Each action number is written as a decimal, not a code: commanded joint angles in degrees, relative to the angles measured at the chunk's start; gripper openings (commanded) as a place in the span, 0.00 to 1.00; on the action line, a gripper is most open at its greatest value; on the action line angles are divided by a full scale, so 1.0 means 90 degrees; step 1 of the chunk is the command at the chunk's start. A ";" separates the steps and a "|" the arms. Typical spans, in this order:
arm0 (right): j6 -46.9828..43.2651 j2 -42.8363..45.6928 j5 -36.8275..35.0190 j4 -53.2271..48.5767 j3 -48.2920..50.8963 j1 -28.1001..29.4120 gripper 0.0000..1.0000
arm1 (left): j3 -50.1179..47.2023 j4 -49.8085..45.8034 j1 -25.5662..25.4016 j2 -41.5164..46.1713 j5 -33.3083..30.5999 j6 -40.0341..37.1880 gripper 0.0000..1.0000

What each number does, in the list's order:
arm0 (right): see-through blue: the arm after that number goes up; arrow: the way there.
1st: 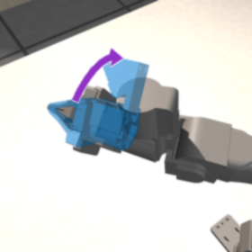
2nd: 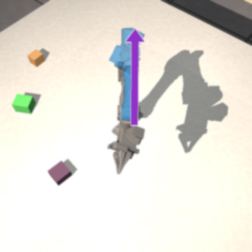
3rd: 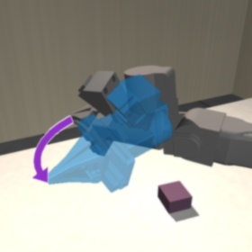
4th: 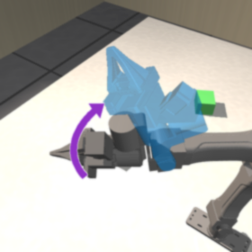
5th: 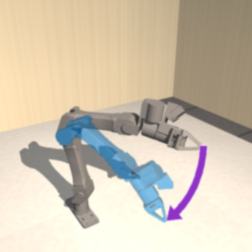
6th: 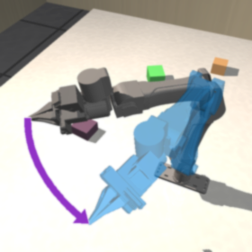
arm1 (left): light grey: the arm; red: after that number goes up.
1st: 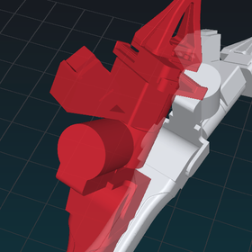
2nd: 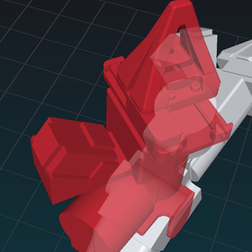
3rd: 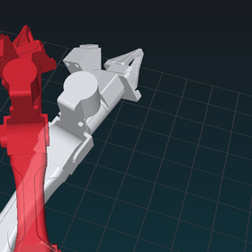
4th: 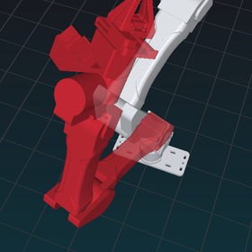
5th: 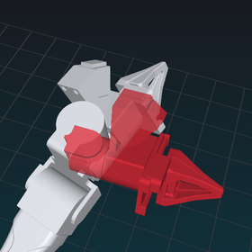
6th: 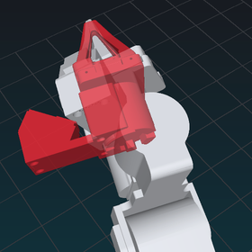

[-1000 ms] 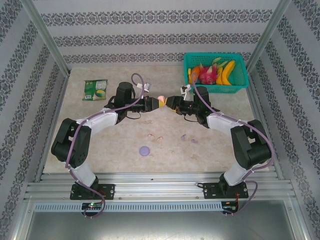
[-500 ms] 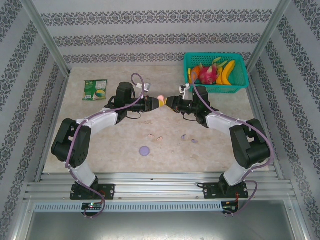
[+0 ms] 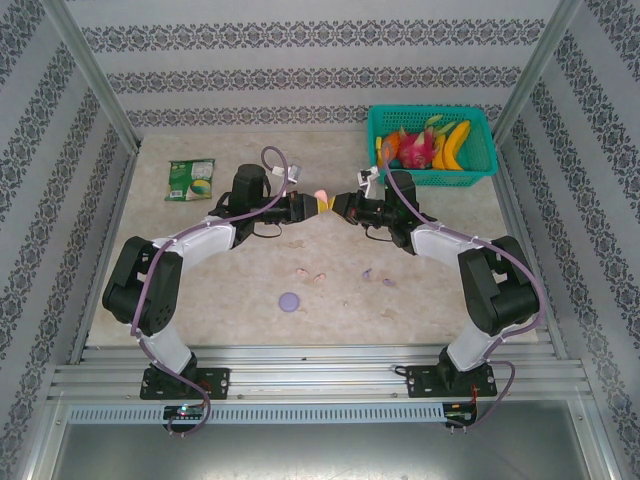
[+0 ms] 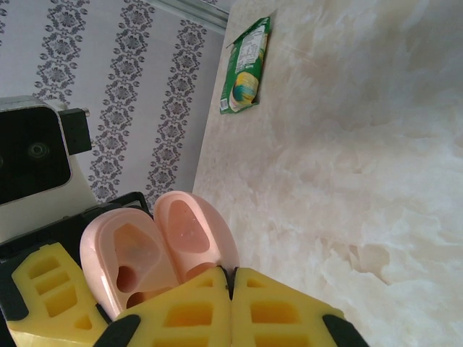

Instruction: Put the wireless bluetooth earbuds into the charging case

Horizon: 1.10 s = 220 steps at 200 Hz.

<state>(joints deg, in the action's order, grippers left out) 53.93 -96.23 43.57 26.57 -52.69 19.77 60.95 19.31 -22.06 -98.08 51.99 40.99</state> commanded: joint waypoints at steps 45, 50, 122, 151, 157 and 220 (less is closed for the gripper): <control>0.0036 -0.0004 -0.0361 -0.0142 -0.0173 0.0059 0.00 | 0.0091 0.0149 -0.0146 0.0078 0.0152 -0.0025 0.41; 0.0025 0.0005 -0.0378 -0.0172 -0.0173 0.0059 0.00 | 0.0075 0.0140 -0.0149 0.0092 0.0124 -0.0024 0.46; -0.0213 -0.0011 -0.0542 -0.0561 -0.0187 -0.0107 0.00 | 0.0018 -0.0467 -0.0113 0.0491 -0.0416 -0.0450 0.95; -0.0722 0.0022 -0.0696 -0.1199 -0.0362 -0.0165 0.00 | 0.0188 -0.1304 -0.0018 0.0828 -0.0752 -0.0951 1.00; -0.0884 0.0031 -0.0750 -0.1355 -0.0398 -0.0164 0.00 | 0.0265 -0.1574 0.0014 0.0865 -0.0856 -0.1108 1.00; -0.2684 -0.0157 -0.1705 -0.2842 -0.1039 -0.0042 0.00 | 0.2446 -0.5475 0.0054 0.0549 -0.2817 -0.3194 1.00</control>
<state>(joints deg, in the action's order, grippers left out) 39.22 -96.25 32.73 6.79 -58.11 18.55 76.14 -13.02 -22.00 -91.61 37.50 22.22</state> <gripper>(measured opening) 0.046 0.999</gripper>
